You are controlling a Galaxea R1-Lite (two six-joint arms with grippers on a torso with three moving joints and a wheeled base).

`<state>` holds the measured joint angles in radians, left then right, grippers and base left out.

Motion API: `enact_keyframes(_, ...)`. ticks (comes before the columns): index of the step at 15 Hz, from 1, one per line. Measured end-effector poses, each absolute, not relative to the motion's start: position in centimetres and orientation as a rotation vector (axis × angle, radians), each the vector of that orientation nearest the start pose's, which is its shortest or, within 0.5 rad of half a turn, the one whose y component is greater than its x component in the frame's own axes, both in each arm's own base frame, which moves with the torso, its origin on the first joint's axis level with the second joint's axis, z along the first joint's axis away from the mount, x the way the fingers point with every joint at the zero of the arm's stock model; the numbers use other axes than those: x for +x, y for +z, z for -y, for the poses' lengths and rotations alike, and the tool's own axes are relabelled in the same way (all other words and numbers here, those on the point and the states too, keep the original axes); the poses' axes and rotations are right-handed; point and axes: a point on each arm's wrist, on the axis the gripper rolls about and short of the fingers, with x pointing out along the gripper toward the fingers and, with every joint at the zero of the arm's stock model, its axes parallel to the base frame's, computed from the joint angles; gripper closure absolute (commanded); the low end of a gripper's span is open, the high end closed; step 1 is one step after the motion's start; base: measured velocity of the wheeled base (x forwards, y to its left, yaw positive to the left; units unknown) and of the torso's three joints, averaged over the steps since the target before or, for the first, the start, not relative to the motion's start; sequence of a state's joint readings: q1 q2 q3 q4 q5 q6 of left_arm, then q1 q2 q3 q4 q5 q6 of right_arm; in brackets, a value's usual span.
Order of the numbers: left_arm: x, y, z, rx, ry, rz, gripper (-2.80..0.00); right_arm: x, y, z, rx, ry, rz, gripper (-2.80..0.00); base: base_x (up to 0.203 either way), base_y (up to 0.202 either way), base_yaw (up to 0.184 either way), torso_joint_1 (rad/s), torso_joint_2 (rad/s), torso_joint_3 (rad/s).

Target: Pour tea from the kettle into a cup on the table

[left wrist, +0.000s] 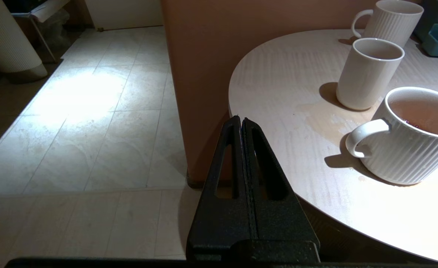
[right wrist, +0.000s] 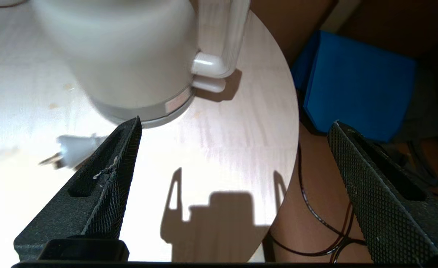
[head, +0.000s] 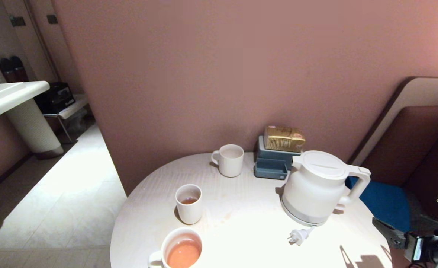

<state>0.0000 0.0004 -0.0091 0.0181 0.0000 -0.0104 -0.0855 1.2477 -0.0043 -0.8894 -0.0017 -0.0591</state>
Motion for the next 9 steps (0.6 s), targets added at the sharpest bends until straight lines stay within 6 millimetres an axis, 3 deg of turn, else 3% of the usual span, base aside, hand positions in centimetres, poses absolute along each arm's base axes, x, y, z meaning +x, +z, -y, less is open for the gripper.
enact_keyframes(6,-2.3,7.6,0.0,-0.010,0.000,-0.009,0.00,5.5,13.0,0.3,-0.025,-0.006,-0.284,-2.80,0.000,0.000,0.000,0.000,0.00,0.000)
enact_keyframes(9,-2.3,7.6,0.0,-0.010,0.000,-0.009,0.00,1.5,12.5,-0.1,-0.017,0.008,-0.283,-2.80,0.000,0.000,0.000,0.000,0.00,0.000)
